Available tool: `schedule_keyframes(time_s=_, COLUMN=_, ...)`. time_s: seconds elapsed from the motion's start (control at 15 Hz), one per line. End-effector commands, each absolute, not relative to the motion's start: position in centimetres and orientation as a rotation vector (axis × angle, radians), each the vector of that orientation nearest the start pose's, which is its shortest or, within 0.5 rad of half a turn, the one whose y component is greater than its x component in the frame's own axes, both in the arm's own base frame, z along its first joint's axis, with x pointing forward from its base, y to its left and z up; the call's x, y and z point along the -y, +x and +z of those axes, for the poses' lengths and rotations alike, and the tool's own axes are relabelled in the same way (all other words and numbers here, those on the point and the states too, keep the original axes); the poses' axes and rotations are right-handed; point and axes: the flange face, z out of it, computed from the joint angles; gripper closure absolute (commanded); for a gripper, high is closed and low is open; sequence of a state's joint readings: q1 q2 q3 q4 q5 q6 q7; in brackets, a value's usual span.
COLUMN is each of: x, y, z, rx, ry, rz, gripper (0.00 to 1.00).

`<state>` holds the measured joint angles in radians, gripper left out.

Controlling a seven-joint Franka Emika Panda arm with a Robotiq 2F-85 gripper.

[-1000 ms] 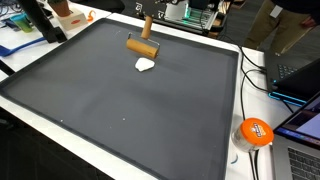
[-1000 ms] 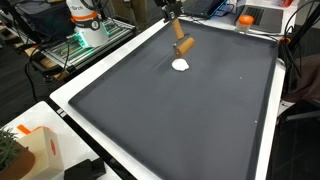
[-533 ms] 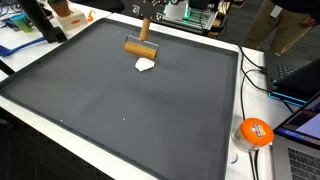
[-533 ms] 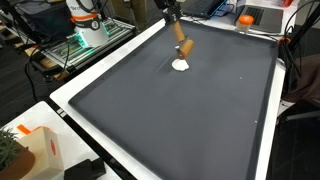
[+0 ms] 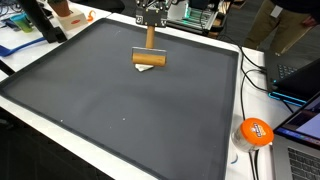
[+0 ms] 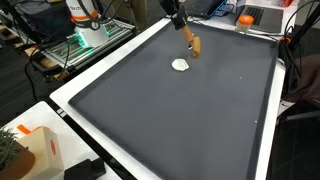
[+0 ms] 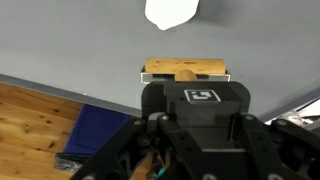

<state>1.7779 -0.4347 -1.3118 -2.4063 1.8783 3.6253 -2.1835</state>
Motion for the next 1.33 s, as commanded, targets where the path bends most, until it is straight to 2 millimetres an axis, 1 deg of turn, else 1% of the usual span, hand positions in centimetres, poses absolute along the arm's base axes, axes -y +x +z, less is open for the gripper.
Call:
schedule_keyframes(time_s=0.0, x=-5.4, y=41.2, z=34.3, rx=0.801, ry=-2.804, rz=-0.987, gripper=0.78)
schedule_keyframes(time_s=0.13, x=-4.7, y=40.3, z=34.4, rx=0.882, ry=-2.806, rz=-1.003, gripper=0.78)
schedule_keyframes(time_s=0.2, x=-4.2, y=40.1, z=34.5, rx=0.889, ry=-2.820, rz=-1.009, gripper=0.78)
schedule_keyframes(time_s=0.27, x=-3.7, y=39.7, z=34.6, rx=0.823, ry=-2.868, rz=-0.982, gripper=0.78)
schedule_keyframes(time_s=0.33, x=-4.5, y=40.4, z=34.3, rx=0.825, ry=-2.856, rz=-0.979, gripper=0.53)
schedule_keyframes(time_s=0.47, x=-3.9, y=40.1, z=34.3, rx=0.814, ry=-2.870, rz=-0.978, gripper=0.53)
schedule_keyframes(time_s=0.53, x=-4.0, y=40.4, z=34.5, rx=0.823, ry=-2.860, rz=-1.005, gripper=0.78)
schedule_keyframes(time_s=0.67, x=-4.2, y=40.8, z=34.7, rx=0.837, ry=-2.810, rz=-1.045, gripper=0.78)
schedule_keyframes(time_s=0.8, x=-4.3, y=40.9, z=34.9, rx=0.890, ry=-2.760, rz=-1.079, gripper=0.78)
schedule_keyframes(time_s=1.0, x=-3.6, y=40.5, z=36.3, rx=1.038, ry=-2.654, rz=-1.192, gripper=0.78)
schedule_keyframes(time_s=1.07, x=-3.2, y=40.2, z=36.4, rx=1.068, ry=-2.615, rz=-1.215, gripper=0.78)
schedule_keyframes(time_s=1.27, x=-2.6, y=39.0, z=34.3, rx=1.116, ry=-2.537, rz=-1.191, gripper=0.78)
